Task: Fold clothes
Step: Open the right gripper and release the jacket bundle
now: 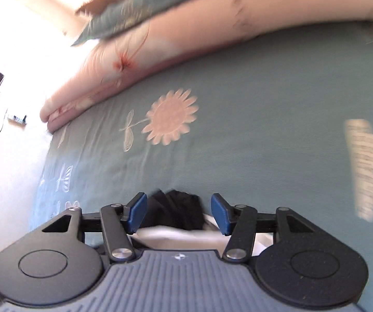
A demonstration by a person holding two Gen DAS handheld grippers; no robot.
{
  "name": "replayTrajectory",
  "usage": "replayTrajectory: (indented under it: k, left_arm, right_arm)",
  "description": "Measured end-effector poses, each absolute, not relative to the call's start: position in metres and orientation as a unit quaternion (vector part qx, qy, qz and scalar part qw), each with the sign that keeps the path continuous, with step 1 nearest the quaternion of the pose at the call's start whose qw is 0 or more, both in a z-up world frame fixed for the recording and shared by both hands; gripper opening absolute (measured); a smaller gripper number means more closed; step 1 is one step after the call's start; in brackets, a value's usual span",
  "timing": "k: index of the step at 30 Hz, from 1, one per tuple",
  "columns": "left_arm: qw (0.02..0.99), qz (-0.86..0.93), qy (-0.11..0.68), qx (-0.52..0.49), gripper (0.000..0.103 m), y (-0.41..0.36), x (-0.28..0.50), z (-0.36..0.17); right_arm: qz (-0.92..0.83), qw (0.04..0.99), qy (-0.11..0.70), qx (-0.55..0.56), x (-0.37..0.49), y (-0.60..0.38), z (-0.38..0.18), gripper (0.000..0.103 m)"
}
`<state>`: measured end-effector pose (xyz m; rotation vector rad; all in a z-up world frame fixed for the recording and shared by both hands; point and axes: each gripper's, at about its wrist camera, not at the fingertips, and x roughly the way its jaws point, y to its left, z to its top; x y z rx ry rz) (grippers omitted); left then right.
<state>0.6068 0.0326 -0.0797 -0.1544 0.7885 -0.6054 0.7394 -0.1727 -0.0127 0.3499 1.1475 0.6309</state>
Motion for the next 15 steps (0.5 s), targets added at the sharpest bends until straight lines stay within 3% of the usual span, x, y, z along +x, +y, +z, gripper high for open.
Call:
replayTrajectory:
  k: [4, 10, 15]
  left_arm:
    - [0.87, -0.312, 0.378, -0.052, 0.078, 0.028, 0.567, -0.061]
    - [0.844, -0.322, 0.429, 0.001, 0.078, 0.007, 0.506, -0.056]
    - [0.821, -0.336, 0.463, 0.002, 0.078, 0.002, 0.48, -0.048]
  right_arm:
    - [0.292, 0.771, 0.545, 0.154, 0.686, -0.206, -0.013, 0.064]
    - [0.249, 0.773, 0.582, 0.027, 0.645, -0.188, -0.102, 0.061]
    - [0.217, 0.8, 0.55, 0.1, 0.639, -0.219, -0.092, 0.056]
